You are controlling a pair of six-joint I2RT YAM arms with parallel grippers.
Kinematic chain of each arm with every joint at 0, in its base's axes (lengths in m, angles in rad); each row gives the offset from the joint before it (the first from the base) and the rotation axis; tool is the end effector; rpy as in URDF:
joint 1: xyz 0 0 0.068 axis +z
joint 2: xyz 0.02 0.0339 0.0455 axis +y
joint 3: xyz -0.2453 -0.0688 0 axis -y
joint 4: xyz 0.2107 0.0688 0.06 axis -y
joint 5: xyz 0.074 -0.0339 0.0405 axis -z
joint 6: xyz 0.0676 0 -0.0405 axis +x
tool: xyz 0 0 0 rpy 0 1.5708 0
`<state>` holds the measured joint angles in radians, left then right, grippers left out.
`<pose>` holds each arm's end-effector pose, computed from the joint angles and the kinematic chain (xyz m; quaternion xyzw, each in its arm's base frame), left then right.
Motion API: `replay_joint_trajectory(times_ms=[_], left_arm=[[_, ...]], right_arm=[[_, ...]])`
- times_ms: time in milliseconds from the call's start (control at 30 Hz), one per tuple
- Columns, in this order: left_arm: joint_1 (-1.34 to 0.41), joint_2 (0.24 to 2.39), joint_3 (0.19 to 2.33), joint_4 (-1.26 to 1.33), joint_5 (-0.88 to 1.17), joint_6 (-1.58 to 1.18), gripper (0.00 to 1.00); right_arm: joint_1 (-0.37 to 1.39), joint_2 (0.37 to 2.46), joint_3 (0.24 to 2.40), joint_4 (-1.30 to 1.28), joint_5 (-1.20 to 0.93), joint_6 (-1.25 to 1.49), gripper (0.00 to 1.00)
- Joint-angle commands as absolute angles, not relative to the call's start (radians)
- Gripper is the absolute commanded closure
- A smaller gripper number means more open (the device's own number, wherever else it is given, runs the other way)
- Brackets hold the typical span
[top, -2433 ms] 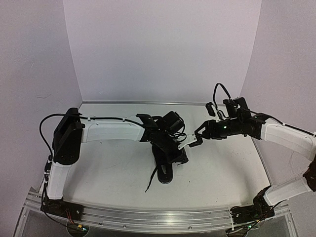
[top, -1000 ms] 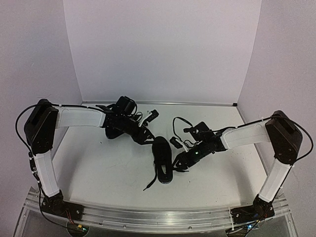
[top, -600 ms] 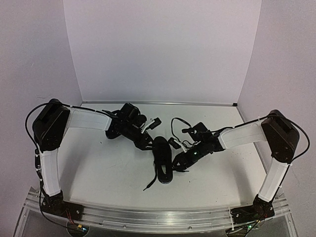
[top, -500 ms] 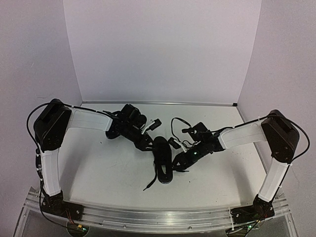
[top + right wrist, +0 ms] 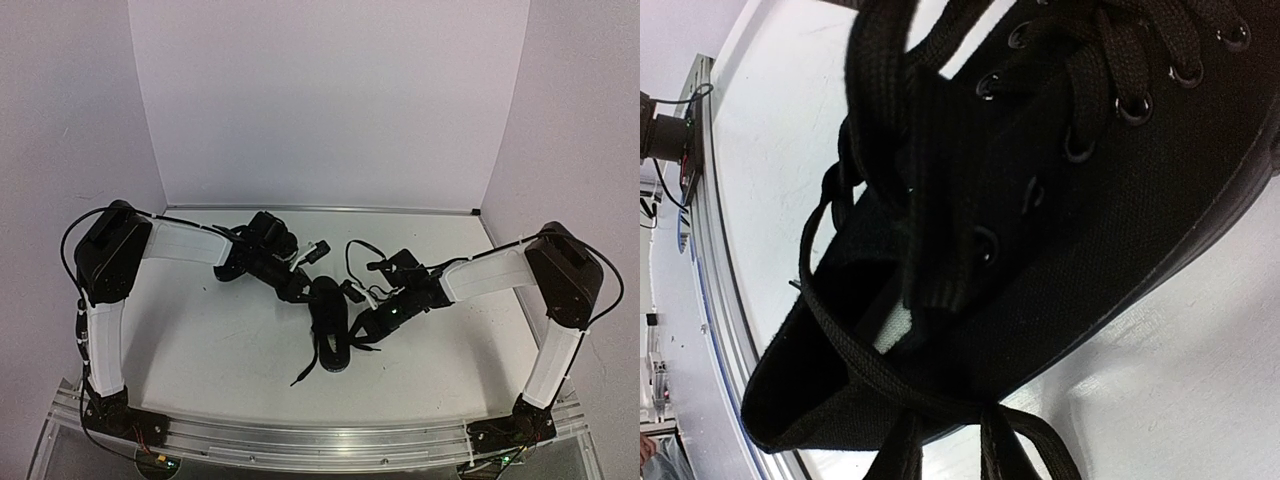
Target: Tie the shoes
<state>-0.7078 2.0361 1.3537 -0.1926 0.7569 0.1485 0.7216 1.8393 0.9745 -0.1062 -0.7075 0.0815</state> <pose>0.2816 -0.3021 0.1519 0.4773 0.7424 -0.4213 0.2086 0.2249 0.2564 0.1251 -0.3791 0.8185 0.4129 0.1257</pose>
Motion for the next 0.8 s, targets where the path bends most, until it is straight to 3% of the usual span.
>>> replay_joint_trajectory(times_ms=[0, 133, 300, 533, 767], left_arm=[[-0.708, 1.993, 1.361, -0.147, 0.815, 0.144, 0.90], [-0.707, 1.984, 1.358, -0.153, 0.808, 0.143, 1.00], [-0.708, 1.960, 1.335, -0.145, 0.765, 0.128, 1.00], [-0.707, 1.896, 1.265, -0.094, 0.695, 0.092, 1.00], [-0.707, 1.971, 1.313, -0.138, 0.680, 0.088, 0.65]], right_arm=[[0.723, 1.826, 0.995, -0.090, -0.683, 0.089, 0.88], [0.722, 1.828, 0.995, -0.090, -0.675, 0.096, 0.93], [0.721, 1.816, 0.994, -0.092, -0.665, 0.108, 1.00], [0.718, 1.802, 0.986, -0.093, -0.658, 0.115, 1.00], [0.716, 1.804, 0.987, -0.093, -0.656, 0.118, 1.00]])
